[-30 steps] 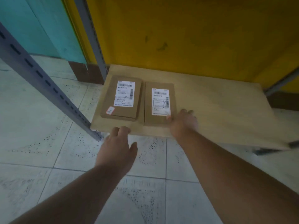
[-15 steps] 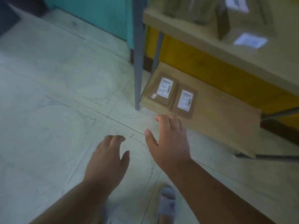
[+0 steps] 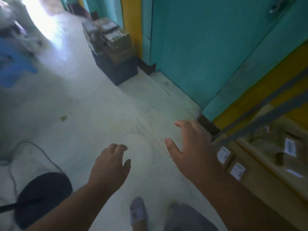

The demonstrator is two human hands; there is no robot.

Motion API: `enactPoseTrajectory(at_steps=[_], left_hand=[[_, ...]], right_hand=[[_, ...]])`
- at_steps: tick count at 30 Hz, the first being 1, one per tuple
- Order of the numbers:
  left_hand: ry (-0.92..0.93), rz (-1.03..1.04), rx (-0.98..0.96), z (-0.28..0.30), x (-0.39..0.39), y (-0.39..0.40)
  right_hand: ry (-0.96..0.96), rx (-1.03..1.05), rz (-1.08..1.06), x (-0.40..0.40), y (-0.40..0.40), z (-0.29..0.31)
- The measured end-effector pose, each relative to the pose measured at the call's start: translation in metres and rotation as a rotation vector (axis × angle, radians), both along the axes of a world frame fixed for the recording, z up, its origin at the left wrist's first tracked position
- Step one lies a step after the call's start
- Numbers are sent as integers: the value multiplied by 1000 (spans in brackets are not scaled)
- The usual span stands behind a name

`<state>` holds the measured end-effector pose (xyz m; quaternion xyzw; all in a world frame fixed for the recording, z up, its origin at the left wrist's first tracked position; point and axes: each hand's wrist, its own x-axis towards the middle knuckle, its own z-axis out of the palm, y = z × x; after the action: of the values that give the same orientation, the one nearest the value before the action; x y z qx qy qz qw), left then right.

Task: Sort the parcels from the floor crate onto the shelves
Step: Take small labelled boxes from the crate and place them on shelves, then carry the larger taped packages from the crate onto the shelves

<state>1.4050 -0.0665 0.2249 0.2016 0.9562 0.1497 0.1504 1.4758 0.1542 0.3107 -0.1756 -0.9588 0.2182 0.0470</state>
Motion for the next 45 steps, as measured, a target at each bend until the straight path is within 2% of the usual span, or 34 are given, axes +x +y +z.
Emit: enactPoseTrajectory(at_steps=[8, 12, 16, 21, 29, 36, 45], left_hand=[[101, 103, -32, 25, -144, 2], [117, 255, 1, 44, -223, 0], [140, 347, -11, 59, -283, -29], [140, 443, -47, 47, -384, -82], [142, 308, -46, 67, -601, -124], [86, 170, -39, 54, -773, -88], [57, 109, -85, 50, -970, -65]], right_hand=[[63, 55, 181, -164, 6, 36], [73, 61, 299, -272, 6, 61], [100, 62, 402, -369, -20, 78], [81, 71, 485, -496, -74, 71], [83, 70, 352, -659, -111, 88], [108, 85, 208, -796, -78, 74], [50, 65, 204, -1000, -51, 66]])
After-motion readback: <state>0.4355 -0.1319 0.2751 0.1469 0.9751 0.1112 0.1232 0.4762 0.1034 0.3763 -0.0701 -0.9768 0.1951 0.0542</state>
